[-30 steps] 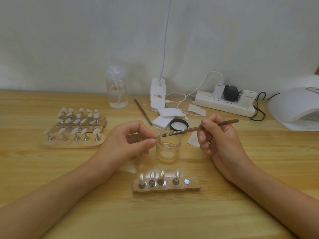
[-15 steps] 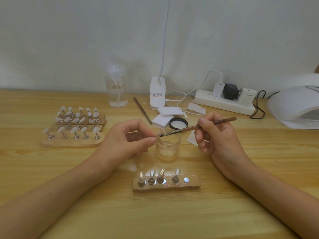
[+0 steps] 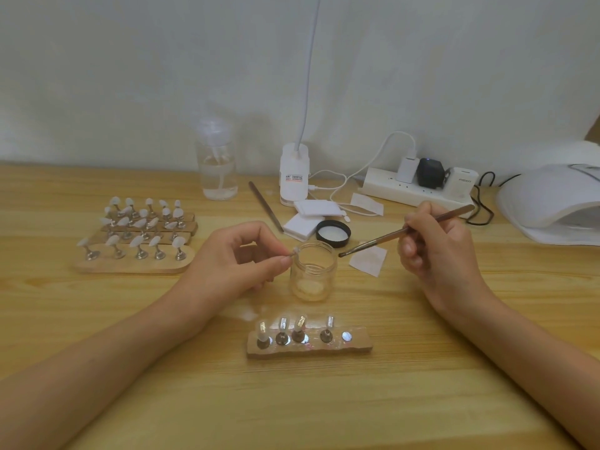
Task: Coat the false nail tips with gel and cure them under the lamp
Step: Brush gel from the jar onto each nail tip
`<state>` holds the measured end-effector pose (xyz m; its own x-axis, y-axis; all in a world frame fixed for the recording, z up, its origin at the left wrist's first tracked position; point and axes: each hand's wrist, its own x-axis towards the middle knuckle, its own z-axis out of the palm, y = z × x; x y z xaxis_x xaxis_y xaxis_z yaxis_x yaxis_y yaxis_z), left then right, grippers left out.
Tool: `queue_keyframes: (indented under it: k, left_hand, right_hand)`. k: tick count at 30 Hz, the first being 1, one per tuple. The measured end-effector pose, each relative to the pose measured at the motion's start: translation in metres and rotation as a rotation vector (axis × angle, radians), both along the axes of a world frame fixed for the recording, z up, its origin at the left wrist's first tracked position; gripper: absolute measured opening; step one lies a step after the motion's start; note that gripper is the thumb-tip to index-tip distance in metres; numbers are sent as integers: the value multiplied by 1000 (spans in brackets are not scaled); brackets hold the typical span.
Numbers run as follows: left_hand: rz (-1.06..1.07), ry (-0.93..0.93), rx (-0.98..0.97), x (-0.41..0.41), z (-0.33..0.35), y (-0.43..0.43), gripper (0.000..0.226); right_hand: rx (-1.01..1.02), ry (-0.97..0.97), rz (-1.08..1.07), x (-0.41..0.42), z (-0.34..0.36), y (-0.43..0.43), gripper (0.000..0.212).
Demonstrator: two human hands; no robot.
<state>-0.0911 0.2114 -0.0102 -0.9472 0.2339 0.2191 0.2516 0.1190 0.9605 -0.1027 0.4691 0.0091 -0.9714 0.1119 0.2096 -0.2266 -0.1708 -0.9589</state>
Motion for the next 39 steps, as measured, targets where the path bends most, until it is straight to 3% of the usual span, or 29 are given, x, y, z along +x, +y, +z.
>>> queue_keyframes:
  k: [3, 9, 18, 24, 27, 30, 34, 39]
  left_hand:
    - [-4, -2, 4, 1, 0, 0, 10]
    - [-8, 9, 5, 1, -1, -1, 11]
    - [-2, 23, -9, -1, -2, 0, 9]
    - [-1, 28, -10, 0, -3, -1, 9]
    - [-13, 29, -15, 0, -3, -1, 12]
    - [-14, 42, -15, -1, -3, -1, 14]
    - [-8, 43, -23, 0, -2, 0, 13]
    - [-5, 36, -7, 1, -1, 0, 9]
  right_hand:
    - [-16, 96, 77, -2, 1, 5, 33]
    - [141, 291, 250, -5, 0, 6, 13]
    - [114, 266, 214, -5, 1, 10, 29]
    - [112, 346, 141, -2, 17, 14, 21]
    - [374, 509, 82, 5, 36, 19, 9]
    - [767, 539, 76, 19, 33, 28, 7]
    - [1335, 652, 18, 44, 1, 49, 22]
    - [1676, 699, 74, 53, -5, 58, 42]
